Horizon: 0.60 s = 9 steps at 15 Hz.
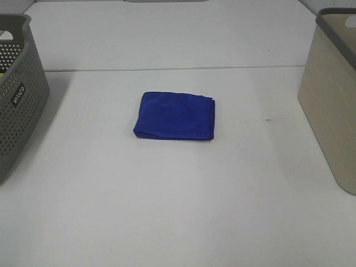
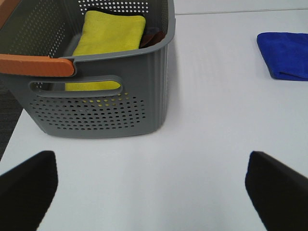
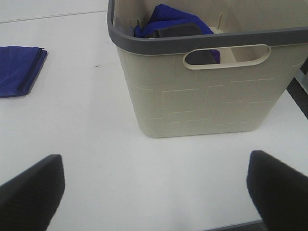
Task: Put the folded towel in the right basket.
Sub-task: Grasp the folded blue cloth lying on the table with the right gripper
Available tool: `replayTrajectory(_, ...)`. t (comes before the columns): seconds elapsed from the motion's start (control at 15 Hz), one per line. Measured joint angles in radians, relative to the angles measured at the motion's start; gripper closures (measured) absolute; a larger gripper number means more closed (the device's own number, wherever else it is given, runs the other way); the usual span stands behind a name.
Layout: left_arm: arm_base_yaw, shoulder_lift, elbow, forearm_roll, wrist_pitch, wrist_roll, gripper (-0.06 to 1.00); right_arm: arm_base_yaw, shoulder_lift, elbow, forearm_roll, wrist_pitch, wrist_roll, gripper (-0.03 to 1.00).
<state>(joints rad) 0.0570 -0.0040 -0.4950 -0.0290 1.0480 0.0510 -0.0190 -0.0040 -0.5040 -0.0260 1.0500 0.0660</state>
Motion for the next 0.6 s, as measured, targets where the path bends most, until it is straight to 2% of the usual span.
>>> replayTrajectory(0.6,0.000,0.000,0.000,0.000,0.000,0.000,-0.04,0.000,0.000,0.000,0.000,0.000,0.000,-0.01)
